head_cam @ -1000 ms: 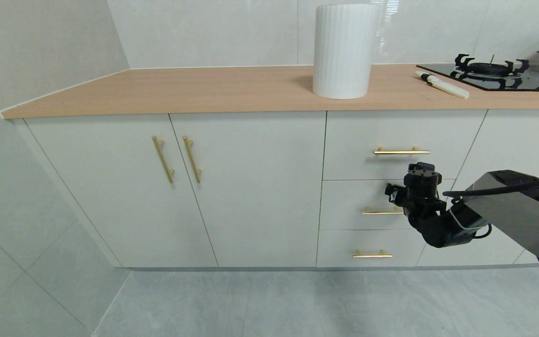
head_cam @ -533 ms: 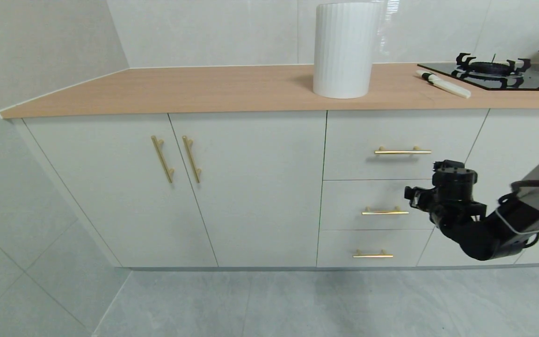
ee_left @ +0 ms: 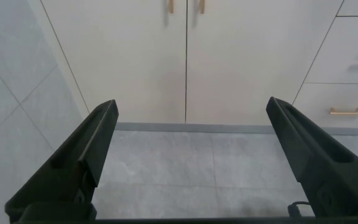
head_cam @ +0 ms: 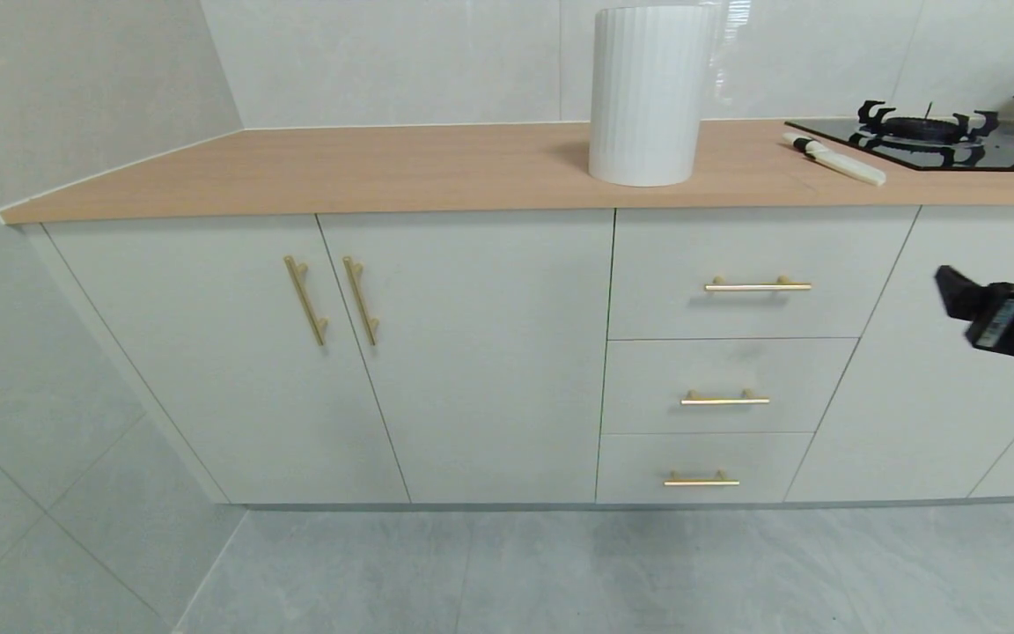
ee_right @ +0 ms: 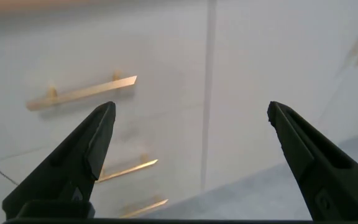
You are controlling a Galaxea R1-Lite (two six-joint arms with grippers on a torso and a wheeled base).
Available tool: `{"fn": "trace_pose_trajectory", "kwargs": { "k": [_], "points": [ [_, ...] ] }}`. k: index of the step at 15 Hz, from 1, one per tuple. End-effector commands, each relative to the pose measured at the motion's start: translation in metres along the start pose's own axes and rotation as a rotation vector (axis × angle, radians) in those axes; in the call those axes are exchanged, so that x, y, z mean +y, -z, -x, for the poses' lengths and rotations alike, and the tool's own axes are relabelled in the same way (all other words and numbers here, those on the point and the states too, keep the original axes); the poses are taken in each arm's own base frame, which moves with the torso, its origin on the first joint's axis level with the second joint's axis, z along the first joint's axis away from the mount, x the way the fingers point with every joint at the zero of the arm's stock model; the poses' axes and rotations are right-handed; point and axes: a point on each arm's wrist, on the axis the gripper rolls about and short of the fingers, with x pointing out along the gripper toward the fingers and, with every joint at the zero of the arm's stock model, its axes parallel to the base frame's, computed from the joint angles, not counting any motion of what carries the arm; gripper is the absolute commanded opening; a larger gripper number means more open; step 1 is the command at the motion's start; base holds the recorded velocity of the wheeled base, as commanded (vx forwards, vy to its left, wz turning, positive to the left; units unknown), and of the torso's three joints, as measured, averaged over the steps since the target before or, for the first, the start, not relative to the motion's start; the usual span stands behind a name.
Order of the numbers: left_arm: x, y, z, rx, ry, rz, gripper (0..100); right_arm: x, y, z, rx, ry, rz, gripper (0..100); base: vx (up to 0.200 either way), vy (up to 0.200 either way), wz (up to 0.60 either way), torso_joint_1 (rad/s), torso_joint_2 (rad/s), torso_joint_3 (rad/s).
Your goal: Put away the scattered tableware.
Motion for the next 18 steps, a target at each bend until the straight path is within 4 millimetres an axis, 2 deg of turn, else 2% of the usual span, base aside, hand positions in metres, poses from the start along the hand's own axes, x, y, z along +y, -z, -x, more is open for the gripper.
{"fn": "trace_pose_trajectory", "kwargs": {
  "k": [1,2,4,6,8,11,14,18],
  "points": [
    [0.0,0.0,0.0,-0.001,0.0,0.0,100,-0.059,-0.027,0.105,-0.191,0.034,0.072,100,0.0,0.0,0.0,0.0,0.0,0.0],
    [0.0,0.0,0.0,-0.001,0.0,0.0,100,-0.076,-0.031,0.137,-0.223,0.036,0.102,100,0.0,0.0,0.0,0.0,0.0,0.0],
    [0.0,0.0,0.0,-0.001,0.0,0.0,100,-0.1,-0.028,0.181,-0.226,0.055,0.136,100,0.0,0.0,0.0,0.0,0.0,0.0],
    [0.0,0.0,0.0,-0.001,0.0,0.0,100,-0.114,-0.021,0.213,-0.211,0.116,0.168,100,0.0,0.0,0.0,0.0,0.0,0.0],
    [0.0,0.0,0.0,-0.001,0.0,0.0,100,-0.127,0.001,0.249,-0.19,0.101,0.199,100,0.0,0.0,0.0,0.0,0.0,0.0],
    [0.0,0.0,0.0,-0.001,-0.002,0.0,100,-0.13,0.013,0.261,-0.198,0.119,0.198,100,0.0,0.0,0.0,0.0,0.0,0.0],
    [0.0,0.0,0.0,-0.001,0.0,0.0,100,-0.128,0.024,0.255,-0.182,0.111,0.182,100,0.0,0.0,0.0,0.0,0.0,0.0],
    [0.0,0.0,0.0,0.001,0.0,0.0,100,-0.116,0.084,0.231,-0.073,-0.098,0.09,100,0.0,0.0,0.0,0.0,0.0,0.0]
  ]
}}
